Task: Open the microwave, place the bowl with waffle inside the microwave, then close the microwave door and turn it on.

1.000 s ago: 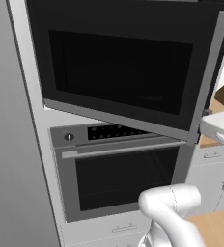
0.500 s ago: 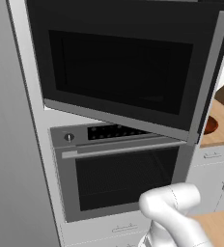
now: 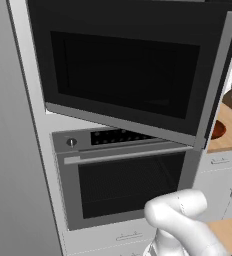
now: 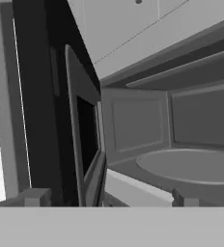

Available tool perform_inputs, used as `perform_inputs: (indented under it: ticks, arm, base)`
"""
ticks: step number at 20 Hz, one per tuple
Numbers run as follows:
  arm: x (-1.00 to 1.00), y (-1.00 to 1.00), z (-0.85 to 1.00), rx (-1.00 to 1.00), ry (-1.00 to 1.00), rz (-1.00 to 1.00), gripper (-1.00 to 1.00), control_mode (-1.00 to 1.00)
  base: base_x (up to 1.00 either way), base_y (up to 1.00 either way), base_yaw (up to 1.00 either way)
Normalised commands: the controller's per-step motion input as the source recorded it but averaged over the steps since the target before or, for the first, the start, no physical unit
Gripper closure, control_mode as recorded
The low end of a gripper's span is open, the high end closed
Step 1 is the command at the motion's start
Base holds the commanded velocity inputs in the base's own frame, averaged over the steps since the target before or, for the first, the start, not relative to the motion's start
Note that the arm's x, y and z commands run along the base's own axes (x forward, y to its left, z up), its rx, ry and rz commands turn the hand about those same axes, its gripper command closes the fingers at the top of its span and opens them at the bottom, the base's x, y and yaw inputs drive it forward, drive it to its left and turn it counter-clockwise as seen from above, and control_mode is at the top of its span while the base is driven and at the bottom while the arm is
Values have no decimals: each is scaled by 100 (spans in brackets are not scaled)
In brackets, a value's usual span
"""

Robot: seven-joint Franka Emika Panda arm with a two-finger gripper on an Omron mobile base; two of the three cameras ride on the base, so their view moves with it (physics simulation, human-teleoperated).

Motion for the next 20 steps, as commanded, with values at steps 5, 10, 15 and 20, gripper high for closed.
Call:
perform_inputs:
  ticks: [5,10,15,20]
  arm:
    - [43,16,0,0,0,13,-100,-100]
    - [36,39,-13,0,0,4,-100,-100]
    - [1,41,-10,0,0,3,-100,-100]
    - [-10,33,-1,0,1,8,-100,-100]
  base:
    - [0,0,0]
    - [0,0,0]
    - [0,0,0]
    - [0,0,0]
